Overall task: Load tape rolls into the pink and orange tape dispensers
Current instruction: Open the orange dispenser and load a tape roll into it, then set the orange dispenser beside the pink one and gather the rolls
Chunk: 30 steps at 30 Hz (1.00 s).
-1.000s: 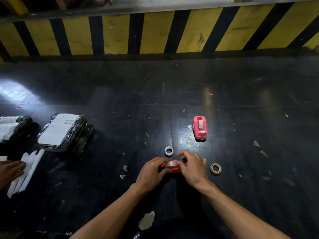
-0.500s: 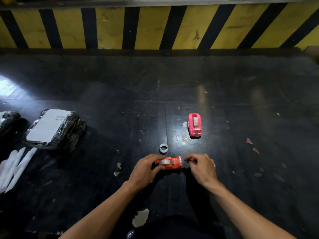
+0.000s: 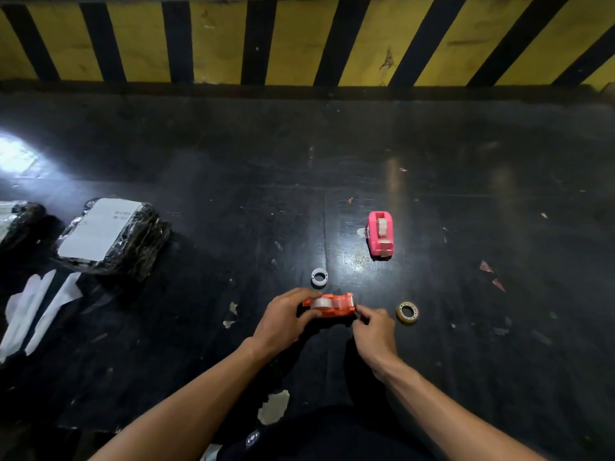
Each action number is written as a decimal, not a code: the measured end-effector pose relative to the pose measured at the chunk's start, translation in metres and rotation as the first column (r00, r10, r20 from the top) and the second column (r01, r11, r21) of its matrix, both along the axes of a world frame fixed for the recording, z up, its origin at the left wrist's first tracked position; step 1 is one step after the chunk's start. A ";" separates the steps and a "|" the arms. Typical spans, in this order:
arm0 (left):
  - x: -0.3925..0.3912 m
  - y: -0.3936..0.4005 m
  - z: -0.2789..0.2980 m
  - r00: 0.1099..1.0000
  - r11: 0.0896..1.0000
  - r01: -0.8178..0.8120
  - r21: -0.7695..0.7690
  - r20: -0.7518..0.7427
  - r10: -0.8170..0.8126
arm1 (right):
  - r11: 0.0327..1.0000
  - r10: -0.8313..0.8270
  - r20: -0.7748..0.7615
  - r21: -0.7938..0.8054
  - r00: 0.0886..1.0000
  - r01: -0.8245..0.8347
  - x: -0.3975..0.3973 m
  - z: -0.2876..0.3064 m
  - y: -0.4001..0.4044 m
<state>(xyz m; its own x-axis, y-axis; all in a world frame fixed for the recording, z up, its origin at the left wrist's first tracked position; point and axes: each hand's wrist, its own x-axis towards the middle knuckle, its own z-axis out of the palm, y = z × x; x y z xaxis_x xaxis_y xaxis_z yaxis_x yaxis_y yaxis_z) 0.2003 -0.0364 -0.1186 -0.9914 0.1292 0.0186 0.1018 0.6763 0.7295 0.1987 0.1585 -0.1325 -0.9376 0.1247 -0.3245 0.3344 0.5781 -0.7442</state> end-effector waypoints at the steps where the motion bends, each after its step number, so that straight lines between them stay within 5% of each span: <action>1: 0.000 0.000 0.000 1.000 1.000 -0.006 0.018 0.003 0.006 | 1.000 0.014 0.031 -0.005 0.999 -0.014 0.000 0.000 0.000; 9: 0.010 -0.007 -0.008 0.999 0.999 0.036 -0.035 0.037 -0.035 | 0.972 0.234 0.133 -0.004 0.963 -0.235 -0.020 0.018 0.017; 12: 0.021 -0.016 -0.015 0.994 0.995 0.061 -0.076 0.095 -0.054 | 0.984 0.169 -0.001 0.053 0.986 -0.169 -0.029 0.028 0.019; 15: 0.024 -0.027 -0.028 0.990 0.970 -0.117 -0.215 0.047 0.130 | 0.970 0.234 -0.157 0.099 0.960 -0.220 -0.031 0.037 0.015; 19: 0.019 -0.039 -0.043 0.975 0.852 -0.194 -0.485 0.004 0.224 | 0.694 0.693 -0.143 0.397 0.706 -0.600 -0.032 0.037 -0.001; 22: 0.008 -0.039 -0.044 0.969 0.833 -0.196 -0.518 0.025 0.244 | 0.502 0.808 -0.025 0.551 0.588 -0.666 -0.032 0.030 -0.016; 24: 0.003 -0.039 -0.044 0.967 0.826 -0.192 -0.530 0.039 0.250 | 0.466 0.812 -0.008 0.610 0.583 -0.641 -0.035 0.030 -0.021; 27: -0.002 -0.040 -0.042 0.967 0.821 -0.194 -0.537 0.036 0.253 | 0.552 0.779 -0.064 0.542 0.623 -0.634 -0.045 0.035 -0.021; 30: -0.004 -0.040 -0.041 0.965 0.813 -0.199 -0.547 0.034 0.259 | 0.781 0.612 -0.164 0.280 0.774 -0.558 -0.062 0.047 -0.018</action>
